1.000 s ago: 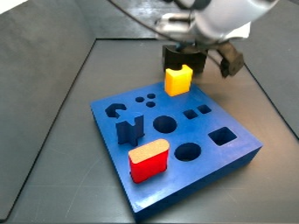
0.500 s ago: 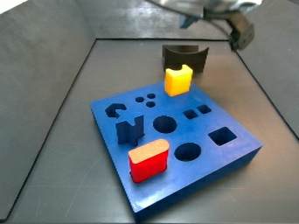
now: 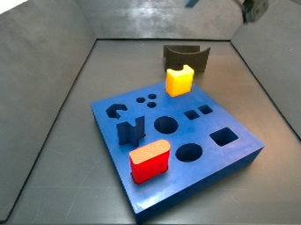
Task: Pick up the rectangle object. Move up. Place the rectangle object on the fixture. Regrasp the rectangle object. Move to above the board. Insert the rectangle object.
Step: Move to above the board.
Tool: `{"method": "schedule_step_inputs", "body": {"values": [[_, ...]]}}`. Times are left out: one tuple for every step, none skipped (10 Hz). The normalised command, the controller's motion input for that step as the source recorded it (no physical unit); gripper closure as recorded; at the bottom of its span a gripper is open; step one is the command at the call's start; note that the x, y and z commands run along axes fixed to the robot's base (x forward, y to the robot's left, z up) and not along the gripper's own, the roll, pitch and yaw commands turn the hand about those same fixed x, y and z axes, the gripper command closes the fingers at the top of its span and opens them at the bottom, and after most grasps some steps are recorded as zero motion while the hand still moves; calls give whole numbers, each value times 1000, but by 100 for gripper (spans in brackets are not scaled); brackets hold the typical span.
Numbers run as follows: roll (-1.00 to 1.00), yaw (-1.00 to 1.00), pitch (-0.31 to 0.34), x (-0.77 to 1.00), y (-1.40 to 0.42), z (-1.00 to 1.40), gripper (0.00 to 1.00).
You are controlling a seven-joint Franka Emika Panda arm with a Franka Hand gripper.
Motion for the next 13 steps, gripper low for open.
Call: {"method": "schedule_step_inputs", "body": {"values": [[-67,56,66,84,112,1000,100],[-76,47,89,79,97,1000,100],[-77,46,108,75,90,1000,100],[-82,49,133,71,68,1000,100],[-81,54,144,68,59,975,100],[-95,67,168,47,25,699,100],[-101,74,175,39,15,586,100],[-101,87,167,26,-2,369,100],[-87,97,163,20,-10,207,100],[-1000,-89,-87,-500,-1000,-305,100],[-1000,-89,-92,-501,-1000,-308,100],[-1000,-86,-113,-533,-1000,-304,100],[-1000,-84,-116,-535,-1000,-306,100]]}}
